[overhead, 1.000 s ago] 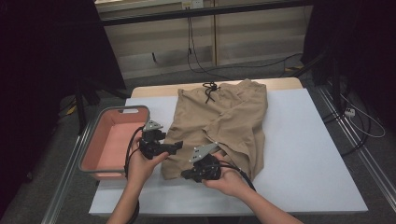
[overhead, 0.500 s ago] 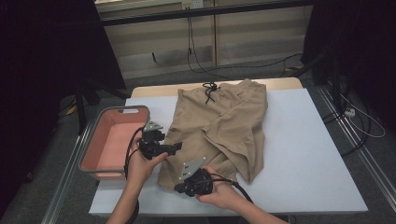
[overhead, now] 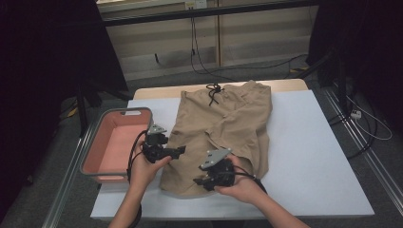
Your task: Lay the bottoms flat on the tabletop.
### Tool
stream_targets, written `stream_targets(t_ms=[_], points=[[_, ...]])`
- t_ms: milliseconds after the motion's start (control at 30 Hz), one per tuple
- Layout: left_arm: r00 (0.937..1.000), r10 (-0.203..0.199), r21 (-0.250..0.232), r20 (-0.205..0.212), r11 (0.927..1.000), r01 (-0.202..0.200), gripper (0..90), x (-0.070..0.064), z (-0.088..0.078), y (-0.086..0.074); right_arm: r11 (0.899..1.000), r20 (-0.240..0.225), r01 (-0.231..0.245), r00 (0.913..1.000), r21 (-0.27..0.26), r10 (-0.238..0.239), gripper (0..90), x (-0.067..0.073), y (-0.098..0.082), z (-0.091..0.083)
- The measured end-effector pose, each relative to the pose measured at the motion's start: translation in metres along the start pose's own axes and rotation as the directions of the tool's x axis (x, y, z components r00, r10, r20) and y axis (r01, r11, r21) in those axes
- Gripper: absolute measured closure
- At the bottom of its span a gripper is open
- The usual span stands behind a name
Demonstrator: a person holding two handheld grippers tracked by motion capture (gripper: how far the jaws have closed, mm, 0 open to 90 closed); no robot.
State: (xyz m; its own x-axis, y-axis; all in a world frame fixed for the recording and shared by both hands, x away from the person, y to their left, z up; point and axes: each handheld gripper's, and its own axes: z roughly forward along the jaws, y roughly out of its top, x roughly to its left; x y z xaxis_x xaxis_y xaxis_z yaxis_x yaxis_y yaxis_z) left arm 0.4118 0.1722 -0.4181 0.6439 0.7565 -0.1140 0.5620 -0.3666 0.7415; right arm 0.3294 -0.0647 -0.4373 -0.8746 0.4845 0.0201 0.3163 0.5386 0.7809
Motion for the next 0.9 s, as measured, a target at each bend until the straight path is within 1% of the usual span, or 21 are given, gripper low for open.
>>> stream_targets(t_ms=[67, 133, 167, 200, 267, 300, 333, 367, 400, 467, 533, 633, 700, 767, 833, 867, 900], points=[[1.0000, -0.001, 0.005, -0.006, 1.0000, 0.001, 16.0, 0.001, 0.002, -0.002, 1.000, 0.042, -0.021, 0.9989, 0.005, 0.021, 44.3, -0.012, -0.005, -0.007], [1.0000, 0.002, 0.017, -0.003, 0.9999, -0.002, 15.5, 0.002, 0.003, -0.003, 0.999, 0.071, -0.044, 0.9965, 0.013, 0.043, 43.9, -0.023, -0.011, -0.011], [1.0000, -0.003, 0.012, -0.008, 0.9999, 0.003, 15.3, 0.001, 0.005, -0.005, 0.998, 0.084, -0.058, 0.9948, 0.017, 0.057, 43.5, -0.027, -0.013, -0.013], [1.0000, -0.002, 0.017, -0.007, 0.9999, 0.002, 15.0, 0.001, 0.005, -0.005, 0.998, 0.097, -0.063, 0.9935, 0.024, 0.060, 42.9, -0.030, -0.015, -0.014], [1.0000, 0.004, 0.022, -0.008, 0.9997, -0.004, 14.5, 0.002, 0.006, -0.007, 0.997, 0.112, -0.068, 0.9917, 0.040, 0.063, 41.8, -0.036, -0.020, -0.015], [0.9998, -0.003, 0.013, -0.018, 0.9999, 0.003, 14.4, 0.003, 0.007, -0.008, 0.996, 0.113, -0.072, 0.9914, 0.049, 0.066, 41.8, -0.038, -0.023, -0.016], [0.9998, -0.004, 0.018, -0.018, 0.9998, 0.005, 14.4, 0.004, 0.007, -0.009, 0.995, 0.119, -0.077, 0.9904, 0.055, 0.070, 41.1, -0.039, -0.025, -0.016], [0.9998, 0.003, 0.022, -0.021, 0.9997, -0.002, 14.4, 0.004, 0.008, -0.010, 0.995, 0.126, -0.078, 0.9896, 0.062, 0.070, 40.8, -0.040, -0.027, -0.016], [0.9996, 0.007, 0.019, -0.026, 0.9998, -0.006, 14.6, 0.003, 0.009, -0.011, 0.994, 0.131, -0.071, 0.9896, 0.078, 0.060, 41.2, -0.040, -0.029, -0.016], [0.9993, 0.011, 0.027, -0.037, 0.9996, -0.010, 14.0, 0.002, 0.013, -0.013, 0.994, 0.142, -0.068, 0.9883, 0.086, 0.055, 41.4, -0.041, -0.030, -0.016], [0.9989, 0.018, 0.038, -0.043, 0.9992, -0.016, 14.0, 0.002, 0.015, -0.014, 0.994, 0.142, -0.071, 0.9882, 0.089, 0.058, 41.2, -0.041, -0.032, -0.018], [0.9984, 0.026, 0.051, -0.051, 0.9984, -0.024, 14.4, 0.000, 0.018, -0.016, 0.995, 0.149, -0.074, 0.9869, 0.074, 0.062, 41.9, -0.041, -0.034, -0.026], [0.9975, 0.033, 0.055, -0.062, 0.9980, -0.030, 15.6, 0.001, 0.019, -0.017, 0.996, 0.159, -0.061, 0.9860, 0.071, 0.049, 42.6, -0.040, -0.035, -0.033], [0.9962, 0.032, 0.043, -0.081, 0.9987, -0.029, 15.9, 0.001, 0.020, -0.018, 0.996, 0.170, -0.050, 0.9847, 0.073, 0.037, 44.2, -0.038, -0.039, -0.039], [0.9959, 0.031, 0.048, -0.085, 0.9985, -0.027, 15.9, 0.001, 0.021, -0.018, 0.995, 0.178, -0.044, 0.9836, 0.090, 0.028, 49.5, -0.039, -0.046, -0.042], [0.9959, 0.027, 0.047, -0.086, 0.9986, -0.023, 15.9, 0.000, 0.022, -0.018, 0.994, 0.181, -0.046, 0.9832, 0.100, 0.028, 49.4, -0.040, -0.050, -0.042], [0.9955, 0.031, 0.048, -0.090, 0.9985, -0.027, 15.9, 0.000, 0.023, -0.019, 0.994, 0.177, -0.058, 0.9834, 0.094, 0.041, 49.3, -0.041, -0.052, -0.043]])
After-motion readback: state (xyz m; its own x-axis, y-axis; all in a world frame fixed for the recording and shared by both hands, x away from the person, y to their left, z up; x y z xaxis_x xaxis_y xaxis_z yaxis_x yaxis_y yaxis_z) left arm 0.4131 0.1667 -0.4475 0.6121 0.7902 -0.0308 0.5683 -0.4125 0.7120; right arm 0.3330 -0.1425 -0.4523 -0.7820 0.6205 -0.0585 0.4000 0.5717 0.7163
